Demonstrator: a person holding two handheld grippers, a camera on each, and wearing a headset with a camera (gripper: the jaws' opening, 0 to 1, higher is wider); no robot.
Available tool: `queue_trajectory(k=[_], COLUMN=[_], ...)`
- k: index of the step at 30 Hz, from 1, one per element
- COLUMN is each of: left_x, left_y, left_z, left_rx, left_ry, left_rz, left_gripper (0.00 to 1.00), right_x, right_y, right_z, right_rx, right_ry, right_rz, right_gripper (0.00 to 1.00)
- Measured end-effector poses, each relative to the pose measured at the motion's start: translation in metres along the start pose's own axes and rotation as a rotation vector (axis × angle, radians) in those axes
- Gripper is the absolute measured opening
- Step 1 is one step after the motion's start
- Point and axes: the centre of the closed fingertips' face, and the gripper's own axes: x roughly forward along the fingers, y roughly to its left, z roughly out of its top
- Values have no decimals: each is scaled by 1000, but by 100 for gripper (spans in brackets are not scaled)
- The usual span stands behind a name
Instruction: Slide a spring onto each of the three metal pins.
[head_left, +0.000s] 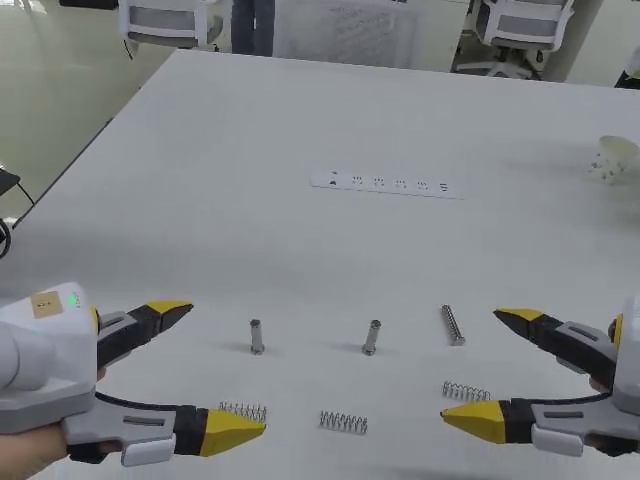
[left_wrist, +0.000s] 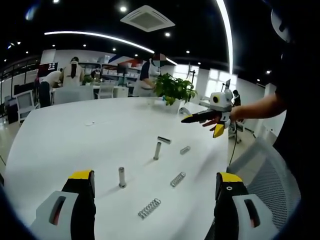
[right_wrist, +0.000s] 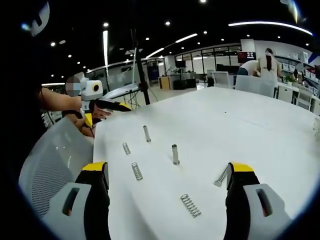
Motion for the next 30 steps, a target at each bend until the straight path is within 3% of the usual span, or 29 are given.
queue_trajectory(k=[14,18,26,30], left_x=[0,0,1,2], left_y=[0,1,0,1], left_z=[-4,-5,-4,-4], left_rx=[-10,-10,-10,-11], left_ry=[5,6,4,3], left_rz=[4,6,3,4], left_gripper=[98,98,98,98], right_x=[12,16,27,30], right_y=[-34,-41,-55,-60], right_z=[9,8,-5,-7], right_rx=[56,96,104,124], right_ry=[38,75,180,199], right_rz=[-49,-52,-72,-83], right_gripper=[92,82,71,69])
